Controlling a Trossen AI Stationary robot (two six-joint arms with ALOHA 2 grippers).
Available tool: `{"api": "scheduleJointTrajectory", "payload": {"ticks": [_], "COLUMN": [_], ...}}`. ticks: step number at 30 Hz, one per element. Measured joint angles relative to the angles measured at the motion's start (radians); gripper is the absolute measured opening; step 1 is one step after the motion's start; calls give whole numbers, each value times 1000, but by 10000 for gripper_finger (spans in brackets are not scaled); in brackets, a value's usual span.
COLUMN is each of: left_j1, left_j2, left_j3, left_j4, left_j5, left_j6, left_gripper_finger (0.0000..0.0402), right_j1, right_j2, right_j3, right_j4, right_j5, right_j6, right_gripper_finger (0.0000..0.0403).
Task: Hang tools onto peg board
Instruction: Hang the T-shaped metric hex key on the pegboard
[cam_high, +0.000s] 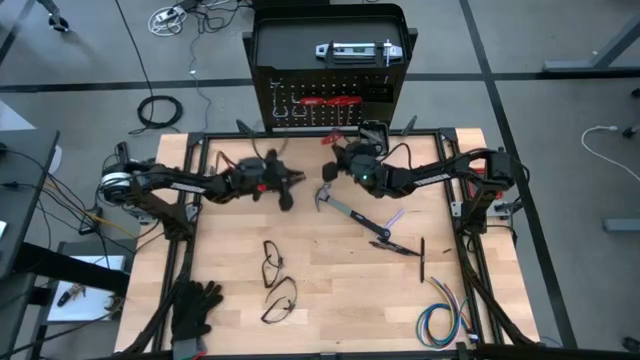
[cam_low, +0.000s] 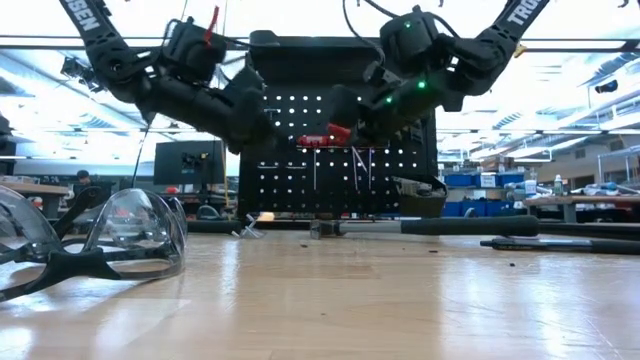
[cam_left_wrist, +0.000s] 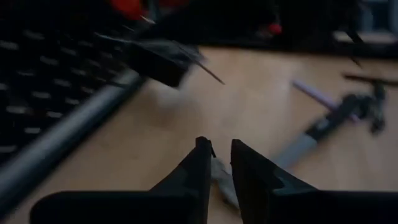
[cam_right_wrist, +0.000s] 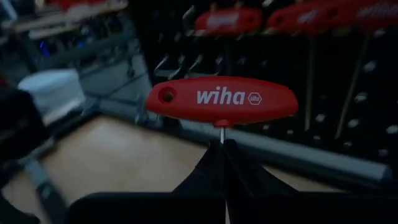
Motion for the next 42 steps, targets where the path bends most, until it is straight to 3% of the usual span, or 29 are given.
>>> {"api": "scheduleJointTrajectory", "payload": {"ticks": [6,11,15,23,42], "left_j1": [99,113,112,111,111], "left_j2": [-86,-86,-86,-85,-85], "left_j3": [-106,-167,-175,-182,-182], "left_j4": [165,304,298,285,252], "left_j5": [56,59,59,90,134], "left_j6": [-65,-77,-129,-175,-176], "left_gripper_finger": [36,25,23,23,23], "right_j1": [-31,-28,-22,-85,-233], "right_j2": [7,107,199,247,257], "right_j3": [6,132,255,393,428], "right_j4": [120,111,91,-71,-130], "right_j5": [-26,-10,147,179,-31], "right_j6": [-27,-106,-166,-196,-193], "right_gripper_finger": [0,0,0,0,0]}}
